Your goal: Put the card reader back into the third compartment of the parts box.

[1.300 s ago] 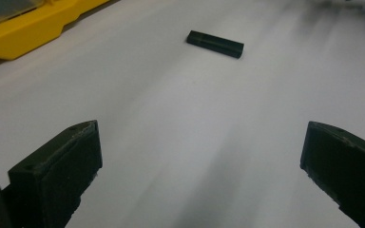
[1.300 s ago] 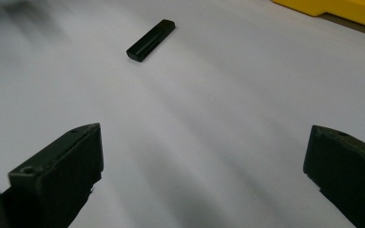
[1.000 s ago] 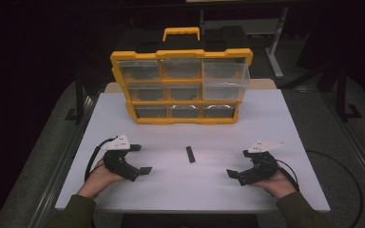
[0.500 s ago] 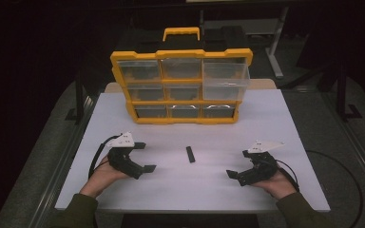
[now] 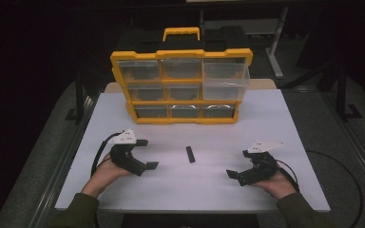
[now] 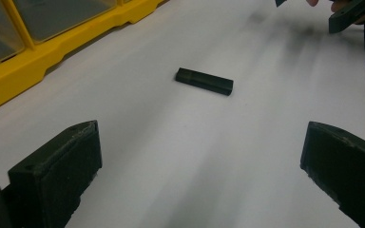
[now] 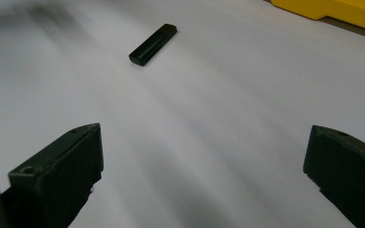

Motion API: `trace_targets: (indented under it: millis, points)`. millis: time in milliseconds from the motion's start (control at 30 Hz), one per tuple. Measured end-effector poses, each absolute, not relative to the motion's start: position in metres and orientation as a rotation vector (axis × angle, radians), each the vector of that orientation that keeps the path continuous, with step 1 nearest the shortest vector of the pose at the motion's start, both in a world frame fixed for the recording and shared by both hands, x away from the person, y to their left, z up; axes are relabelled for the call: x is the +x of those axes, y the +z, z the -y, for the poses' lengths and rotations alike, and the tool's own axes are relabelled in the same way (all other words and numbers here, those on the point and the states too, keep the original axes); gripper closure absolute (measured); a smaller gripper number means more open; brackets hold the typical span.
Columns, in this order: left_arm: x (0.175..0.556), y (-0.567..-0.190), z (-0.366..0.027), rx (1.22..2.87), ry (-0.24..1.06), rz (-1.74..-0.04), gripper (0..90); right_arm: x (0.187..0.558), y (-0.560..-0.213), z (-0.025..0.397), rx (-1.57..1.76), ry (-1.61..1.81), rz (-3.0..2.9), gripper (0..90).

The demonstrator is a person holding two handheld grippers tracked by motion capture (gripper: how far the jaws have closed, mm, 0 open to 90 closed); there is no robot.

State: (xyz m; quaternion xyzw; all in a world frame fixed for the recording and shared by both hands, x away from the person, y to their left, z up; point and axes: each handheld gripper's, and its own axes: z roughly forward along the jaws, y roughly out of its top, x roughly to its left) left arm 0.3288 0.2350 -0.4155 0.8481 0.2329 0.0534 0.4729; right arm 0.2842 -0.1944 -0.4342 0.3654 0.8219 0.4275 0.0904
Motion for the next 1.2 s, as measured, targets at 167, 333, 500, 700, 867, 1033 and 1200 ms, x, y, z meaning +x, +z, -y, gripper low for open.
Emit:
trace_targets:
  millis: [167, 333, 500, 700, 867, 1033, 1200]
  points:
    - [0.33, -0.414, -0.232, 2.072, 0.127, -0.563, 0.0, 0.285, -0.434, 0.195, 1.092, 1.276, -2.441, 0.0]
    - [0.331, -0.412, -0.229, 2.056, 0.112, -0.555, 0.0, 0.286, -0.434, 0.195, 1.093, 1.276, -2.443, 0.0]
    - [0.336, -0.407, -0.225, 2.051, 0.099, -0.539, 0.0, 0.286, -0.434, 0.195, 1.092, 1.279, -2.439, 0.0]
    - [0.337, -0.408, -0.22, 2.061, 0.092, -0.523, 0.7, 0.286, -0.434, 0.195, 1.091, 1.277, -2.441, 0.0]
    - [0.339, -0.407, -0.214, 2.063, 0.105, -0.522, 0.0, 0.286, -0.434, 0.195, 1.09, 1.273, -2.442, 0.0]
    - [0.341, -0.406, -0.211, 2.068, 0.106, -0.523, 0.0, 0.286, -0.434, 0.195, 1.09, 1.271, -2.442, 0.0]
    - [0.343, -0.406, -0.206, 2.077, 0.098, -0.508, 0.0, 0.285, -0.434, 0.195, 1.087, 1.27, -2.44, 0.0]
